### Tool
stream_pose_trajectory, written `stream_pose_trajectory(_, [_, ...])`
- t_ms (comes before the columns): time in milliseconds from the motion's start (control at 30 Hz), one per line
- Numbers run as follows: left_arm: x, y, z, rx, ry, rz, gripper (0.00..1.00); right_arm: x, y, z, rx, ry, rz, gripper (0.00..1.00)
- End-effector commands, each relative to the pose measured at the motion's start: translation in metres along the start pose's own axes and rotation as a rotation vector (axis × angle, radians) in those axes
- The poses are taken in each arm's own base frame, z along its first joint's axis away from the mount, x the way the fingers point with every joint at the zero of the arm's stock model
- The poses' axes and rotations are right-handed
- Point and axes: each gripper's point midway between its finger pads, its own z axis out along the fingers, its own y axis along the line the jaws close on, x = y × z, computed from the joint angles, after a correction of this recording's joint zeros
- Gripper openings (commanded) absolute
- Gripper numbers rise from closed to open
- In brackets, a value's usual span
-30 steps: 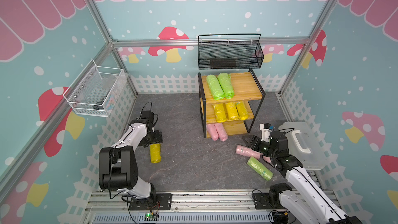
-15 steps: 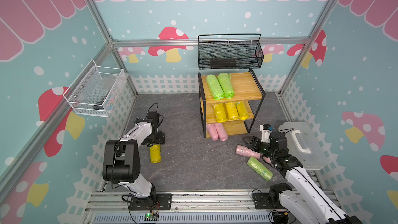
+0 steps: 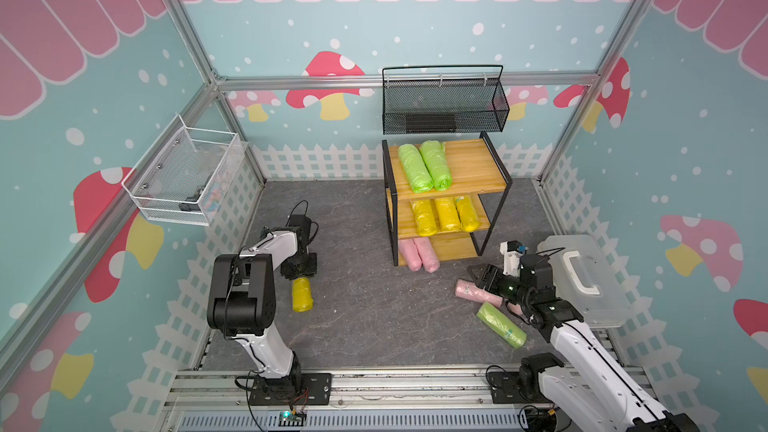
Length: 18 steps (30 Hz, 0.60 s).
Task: Sort the rolls of trash bags by color and place them on the shelf
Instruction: Pick up the roll of trash bags from the center of the board.
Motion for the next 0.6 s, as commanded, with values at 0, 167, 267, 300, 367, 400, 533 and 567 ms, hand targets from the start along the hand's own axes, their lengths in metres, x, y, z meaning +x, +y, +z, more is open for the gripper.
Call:
stream_pose_trajectory(0, [0.008, -0.002, 0.013, 0.006, 0.048, -0.034, 0.31, 0.001, -0.001, -0.002, 0.011, 0.007, 0.002, 0.72])
stream_pose_trajectory(167, [0.012, -0.013, 0.013, 0.065, 0.077, -0.083, 0.17, 0.001, -0.001, -0.006, 0.019, 0.005, 0.003, 0.72])
stream_pose_trajectory(267, [0.008, -0.022, 0.000, 0.130, 0.055, -0.127, 0.04, 0.000, 0.000, -0.011, 0.027, -0.003, 0.000, 0.72])
stream_pose_trajectory(300, [0.007, -0.025, -0.006, 0.154, 0.040, -0.143, 0.00, 0.000, 0.000, -0.013, 0.029, -0.005, -0.003, 0.72])
stream_pose_trajectory(367, [0.002, -0.029, -0.023, 0.198, -0.006, -0.197, 0.00, -0.002, 0.001, -0.017, 0.035, -0.014, -0.013, 0.72])
stream_pose_trajectory(400, [-0.001, -0.029, -0.035, 0.211, -0.044, -0.228, 0.00, -0.003, 0.001, -0.018, 0.038, -0.016, -0.021, 0.73])
stream_pose_trajectory(533, [-0.003, -0.032, -0.089, 0.322, -0.218, -0.340, 0.00, -0.009, 0.004, -0.022, 0.046, -0.031, -0.036, 0.86])
stream_pose_trajectory(567, [-0.001, -0.034, -0.104, 0.360, -0.260, -0.364, 0.00, -0.011, 0.008, -0.022, 0.034, -0.027, -0.044, 0.88])
